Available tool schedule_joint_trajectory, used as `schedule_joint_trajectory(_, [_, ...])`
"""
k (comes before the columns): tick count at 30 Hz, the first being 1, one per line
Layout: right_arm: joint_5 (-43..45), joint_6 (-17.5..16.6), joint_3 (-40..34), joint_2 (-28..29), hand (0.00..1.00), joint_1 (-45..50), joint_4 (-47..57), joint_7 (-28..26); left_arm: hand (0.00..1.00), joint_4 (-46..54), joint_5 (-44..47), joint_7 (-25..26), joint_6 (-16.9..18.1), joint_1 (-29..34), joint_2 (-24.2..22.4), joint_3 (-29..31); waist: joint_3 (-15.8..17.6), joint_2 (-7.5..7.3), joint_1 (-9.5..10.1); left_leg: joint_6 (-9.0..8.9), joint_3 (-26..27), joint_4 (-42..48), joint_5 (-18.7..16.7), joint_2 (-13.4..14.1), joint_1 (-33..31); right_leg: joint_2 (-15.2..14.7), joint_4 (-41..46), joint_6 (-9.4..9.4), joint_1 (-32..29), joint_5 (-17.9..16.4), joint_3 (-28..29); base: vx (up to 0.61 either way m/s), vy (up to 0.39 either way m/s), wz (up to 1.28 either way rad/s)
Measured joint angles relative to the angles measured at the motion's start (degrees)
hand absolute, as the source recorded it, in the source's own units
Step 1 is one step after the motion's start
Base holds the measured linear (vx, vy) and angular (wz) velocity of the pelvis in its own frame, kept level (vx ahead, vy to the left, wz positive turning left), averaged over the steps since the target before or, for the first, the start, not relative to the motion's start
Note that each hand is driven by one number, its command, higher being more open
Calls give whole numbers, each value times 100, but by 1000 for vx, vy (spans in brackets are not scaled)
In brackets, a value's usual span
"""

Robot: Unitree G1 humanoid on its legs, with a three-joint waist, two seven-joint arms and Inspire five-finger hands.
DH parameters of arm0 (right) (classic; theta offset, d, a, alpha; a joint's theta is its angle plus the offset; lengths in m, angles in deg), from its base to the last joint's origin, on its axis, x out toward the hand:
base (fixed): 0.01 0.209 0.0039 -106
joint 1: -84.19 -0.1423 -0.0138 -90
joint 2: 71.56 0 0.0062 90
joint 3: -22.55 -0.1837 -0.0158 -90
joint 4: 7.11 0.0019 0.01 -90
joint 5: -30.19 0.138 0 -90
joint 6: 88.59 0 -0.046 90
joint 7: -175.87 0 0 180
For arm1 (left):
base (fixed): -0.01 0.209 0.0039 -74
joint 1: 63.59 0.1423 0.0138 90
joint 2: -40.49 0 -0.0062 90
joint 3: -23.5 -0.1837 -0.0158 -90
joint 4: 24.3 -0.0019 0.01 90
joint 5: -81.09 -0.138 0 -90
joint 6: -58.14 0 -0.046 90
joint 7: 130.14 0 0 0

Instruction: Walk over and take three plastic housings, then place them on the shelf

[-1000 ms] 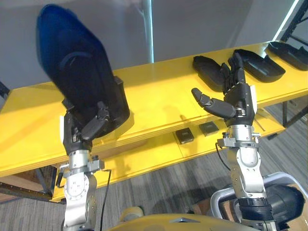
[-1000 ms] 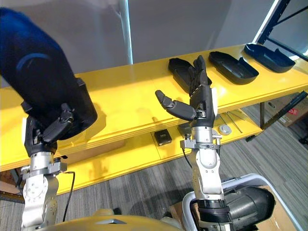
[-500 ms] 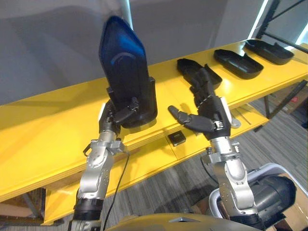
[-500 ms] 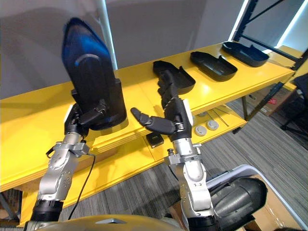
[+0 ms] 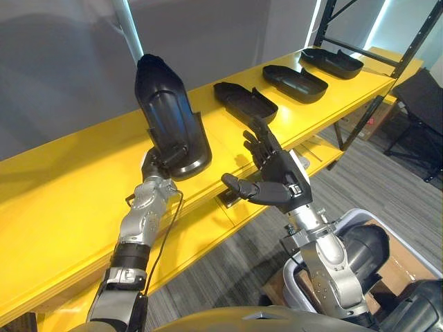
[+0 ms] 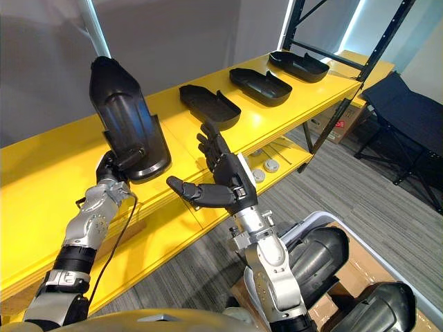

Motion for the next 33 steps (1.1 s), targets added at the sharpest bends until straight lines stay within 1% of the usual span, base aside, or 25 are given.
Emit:
schedule_joint_trajectory(3, [2, 145, 204, -5, 100, 1, 0, 0, 0, -250, 3, 93, -64, -193, 0, 28, -7, 29, -1, -1, 27, -1, 2, -2, 35, -1, 10, 3, 10, 2, 30, -44, -8, -5])
schedule_joint_trajectory(8, [143, 295, 485, -196, 100, 36, 0, -26, 0, -750, 153, 196, -252, -449, -1, 44, -97, 206, -18, -12, 38, -11, 10, -6, 74, -4, 13, 6, 45, 4, 42, -44, -11, -1])
schedule_joint_trajectory(12, [156, 329, 493, -220, 100, 88, 0, -46, 0, -1040, 250, 305, -286, -611, -1, 50, -124, 298, -20, -26, 50, -98, 53, -9, 85, 6, 12, 6, 41, 5, 43, -48, -21, 0])
schedule_joint_trajectory(13, [157, 335, 493, -220, 100, 88, 0, -44, 100, -1065, 264, 309, -286, -632, -1, 56, -122, 303, -20, -27, 53, -103, 56, -8, 84, 8, 12, 6, 38, 6, 46, -42, -19, -2])
schedule_joint_trajectory(16, [166, 402, 511, -220, 100, 87, 0, -24, 100, -1176, 446, 371, -275, -699, 0, 171, -117, 316, -20, -38, 69, -131, 79, -1, 86, 25, 12, -1, 19, 15, 63, -6, -6, -1])
schedule_joint_trajectory(20, [213, 408, 688, -225, 100, 65, 4, 66, 100, -1547, 605, 437, -256, -1033, 46, 252, -81, 309, -17, -44, 86, -238, 168, -6, 76, 50, 12, -11, -51, 45, 91, -4, -4, -1])
schedule_joint_trajectory(23, [215, 409, 763, -225, 100, 63, 34, 67, 100, -1655, 622, 559, -268, -1149, 62, 252, -49, 303, -17, -55, 86, -292, 202, -4, 94, 63, 12, -13, -55, 46, 93, 0, 0, 0])
schedule_joint_trajectory(29, [295, 410, 823, -237, 100, -99, 163, 79, 100, -1743, 622, 642, -243, -1393, 105, 260, 216, 293, -16, -61, 85, -327, 240, -1, 110, 74, 13, -17, -54, 61, 101, -47, -17, 0])
schedule_joint_trajectory(33, [337, 411, 948, -331, 100, -146, 166, 137, 100, -1834, 624, 659, -246, -1494, 154, 266, 305, 305, -18, -63, 89, -491, 358, -10, 166, 92, 13, -14, -68, 64, 99, -34, -16, 0])
